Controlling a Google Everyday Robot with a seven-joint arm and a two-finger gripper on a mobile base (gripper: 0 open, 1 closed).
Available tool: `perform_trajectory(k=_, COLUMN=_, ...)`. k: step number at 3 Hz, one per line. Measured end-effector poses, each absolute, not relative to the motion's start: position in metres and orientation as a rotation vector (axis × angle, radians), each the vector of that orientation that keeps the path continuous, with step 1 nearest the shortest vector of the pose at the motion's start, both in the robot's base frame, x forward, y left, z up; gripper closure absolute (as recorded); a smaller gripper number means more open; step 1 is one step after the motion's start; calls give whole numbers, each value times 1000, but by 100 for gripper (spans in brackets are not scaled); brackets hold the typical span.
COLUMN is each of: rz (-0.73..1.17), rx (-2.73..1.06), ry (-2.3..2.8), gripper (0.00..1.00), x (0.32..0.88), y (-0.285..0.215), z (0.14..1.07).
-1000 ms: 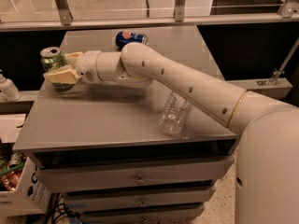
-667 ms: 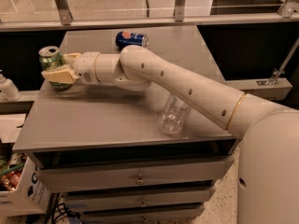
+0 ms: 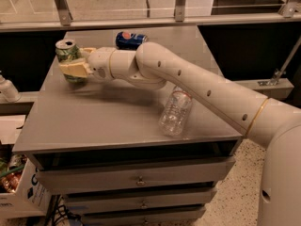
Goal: Move green can near pepsi can
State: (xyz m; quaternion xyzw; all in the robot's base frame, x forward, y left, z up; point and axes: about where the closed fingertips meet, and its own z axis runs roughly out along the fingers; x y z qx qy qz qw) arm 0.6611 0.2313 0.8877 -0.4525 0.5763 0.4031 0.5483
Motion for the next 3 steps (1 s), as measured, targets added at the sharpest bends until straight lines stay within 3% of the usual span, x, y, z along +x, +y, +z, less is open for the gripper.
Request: perform_trajectory(k=3, rz=696, rx=-1004, ry=1558, gripper=100, x=712, y=88, z=896)
